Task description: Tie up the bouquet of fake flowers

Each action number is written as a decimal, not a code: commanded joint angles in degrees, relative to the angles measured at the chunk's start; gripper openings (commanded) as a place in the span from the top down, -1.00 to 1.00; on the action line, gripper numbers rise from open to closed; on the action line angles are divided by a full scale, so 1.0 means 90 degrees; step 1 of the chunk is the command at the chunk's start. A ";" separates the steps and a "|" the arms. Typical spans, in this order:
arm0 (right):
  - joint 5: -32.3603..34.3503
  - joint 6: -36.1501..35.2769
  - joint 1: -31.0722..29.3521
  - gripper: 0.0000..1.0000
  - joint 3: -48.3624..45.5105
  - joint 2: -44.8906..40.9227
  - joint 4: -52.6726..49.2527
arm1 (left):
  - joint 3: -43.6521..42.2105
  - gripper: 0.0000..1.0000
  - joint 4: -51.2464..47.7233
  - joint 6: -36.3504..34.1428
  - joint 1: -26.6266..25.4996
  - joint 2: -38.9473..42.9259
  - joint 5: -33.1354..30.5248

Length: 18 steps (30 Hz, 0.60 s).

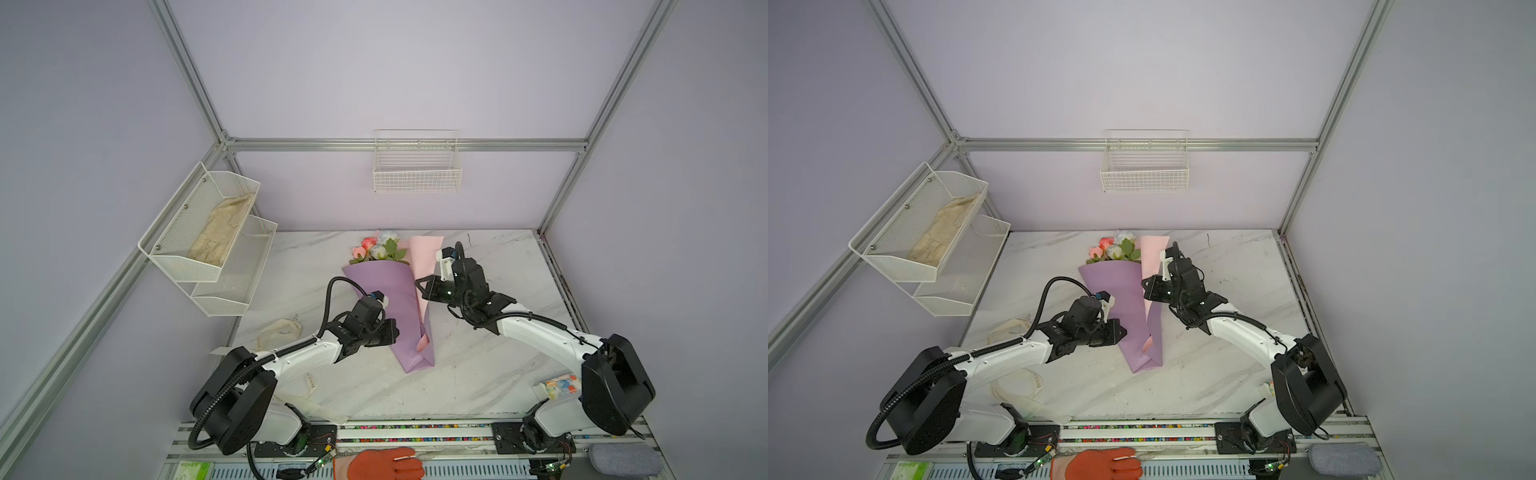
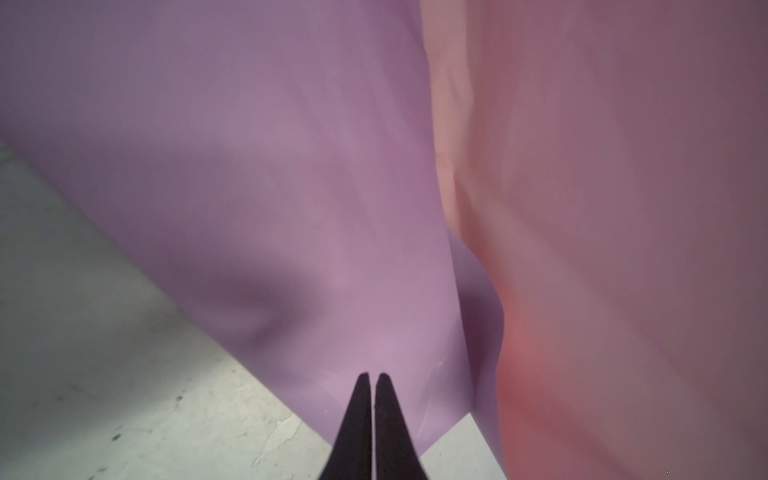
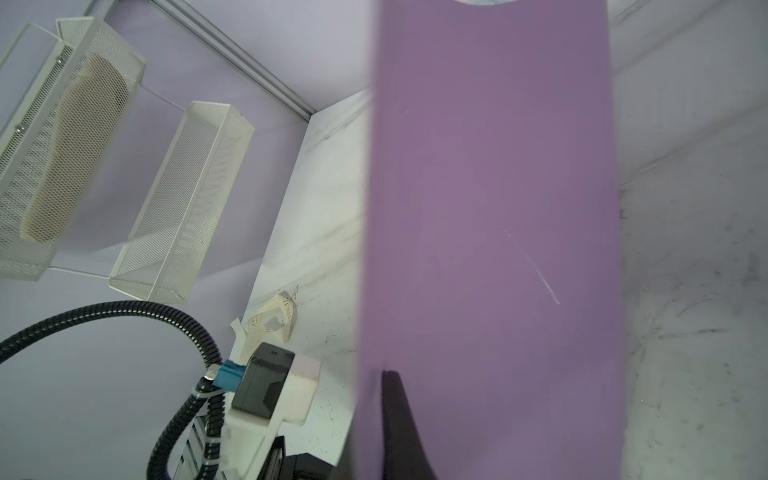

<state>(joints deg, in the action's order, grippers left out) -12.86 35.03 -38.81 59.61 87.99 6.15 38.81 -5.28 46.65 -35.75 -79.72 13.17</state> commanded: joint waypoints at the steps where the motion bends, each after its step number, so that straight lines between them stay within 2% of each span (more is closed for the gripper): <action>1: 0.0506 -0.0191 -0.0326 0.87 0.0466 0.0459 -0.0504 | -0.0376 0.78 0.0519 0.0396 0.0168 0.0507 0.0142; 5: 0.0465 -0.0212 -0.0581 0.85 0.0974 0.1155 -0.0696 | -0.0622 0.75 0.0322 0.0541 0.0429 0.0974 -0.0096; 7: 0.0307 -0.0227 -0.0663 0.83 0.1200 0.1498 -0.0746 | -0.0826 0.60 0.0323 0.0679 0.0545 0.1300 -0.0226; 10: 0.0132 -0.0064 -0.0727 0.83 0.1416 0.1888 -0.0639 | -0.1045 0.51 0.0423 0.0620 0.0678 0.1782 -0.0172; 13: -0.0100 0.0111 -0.0737 0.82 0.1547 0.2197 -0.0445 | -0.1197 0.34 0.0303 0.0600 0.0702 0.2221 -0.0237; 18: -0.0455 0.0093 -0.0756 0.78 0.1899 0.2629 -0.0534 | -0.1814 -0.07 0.1068 0.0646 0.0703 0.2891 0.0152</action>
<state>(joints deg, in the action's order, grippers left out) -14.52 35.31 -45.28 74.50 110.78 1.52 26.52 -1.48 51.96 -29.63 -56.07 12.32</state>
